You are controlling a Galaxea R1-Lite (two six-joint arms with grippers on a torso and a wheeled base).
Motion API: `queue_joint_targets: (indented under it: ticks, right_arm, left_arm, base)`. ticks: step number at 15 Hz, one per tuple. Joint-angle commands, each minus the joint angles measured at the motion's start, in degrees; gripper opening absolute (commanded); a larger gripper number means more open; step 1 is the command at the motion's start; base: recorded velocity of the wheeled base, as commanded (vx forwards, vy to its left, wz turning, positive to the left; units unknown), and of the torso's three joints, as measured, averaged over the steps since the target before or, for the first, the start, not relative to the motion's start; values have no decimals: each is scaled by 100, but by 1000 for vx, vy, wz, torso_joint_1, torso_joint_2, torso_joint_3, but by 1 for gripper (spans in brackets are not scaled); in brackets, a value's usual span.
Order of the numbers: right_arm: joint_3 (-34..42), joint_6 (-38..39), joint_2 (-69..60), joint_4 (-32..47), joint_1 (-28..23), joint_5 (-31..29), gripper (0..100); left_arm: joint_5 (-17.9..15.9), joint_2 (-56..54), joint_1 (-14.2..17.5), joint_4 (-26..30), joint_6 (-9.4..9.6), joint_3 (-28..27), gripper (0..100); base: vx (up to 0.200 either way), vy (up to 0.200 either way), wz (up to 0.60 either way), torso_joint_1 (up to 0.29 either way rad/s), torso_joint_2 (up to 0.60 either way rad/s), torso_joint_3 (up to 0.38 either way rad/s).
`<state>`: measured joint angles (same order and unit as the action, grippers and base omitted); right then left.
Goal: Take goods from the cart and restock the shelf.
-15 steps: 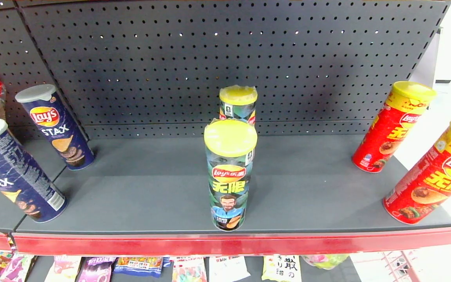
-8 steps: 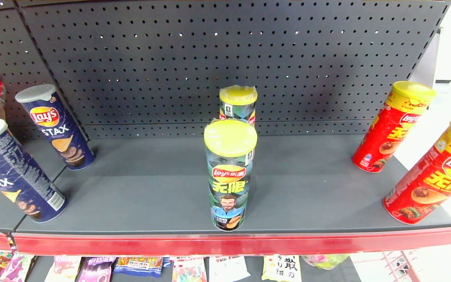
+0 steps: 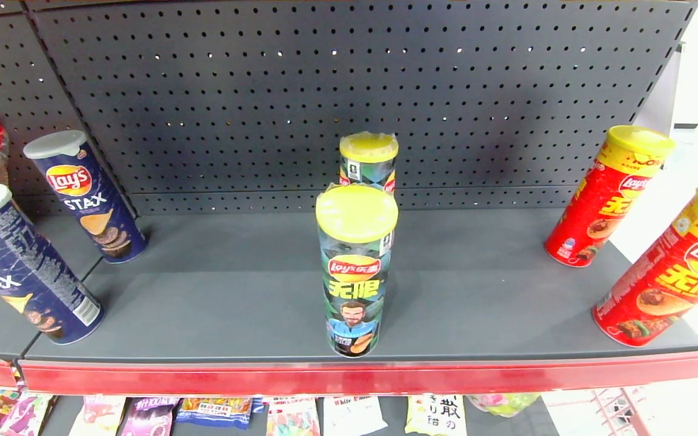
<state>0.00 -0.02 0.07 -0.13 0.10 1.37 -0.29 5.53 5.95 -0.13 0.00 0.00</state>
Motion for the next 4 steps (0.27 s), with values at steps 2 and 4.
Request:
queue_joint_targets:
  ticks: [2,4]
  right_arm:
    - [0,2,1,-4,-1,4,100]
    - [0,46,1,-4,-1,-31,100]
  left_arm:
    - [3,9,3,-4,0,0,100]
    - [3,9,3,-4,0,0,100]
  base:
    - [0,0,0,0,0,0]
    - [0,0,0,0,0,0]
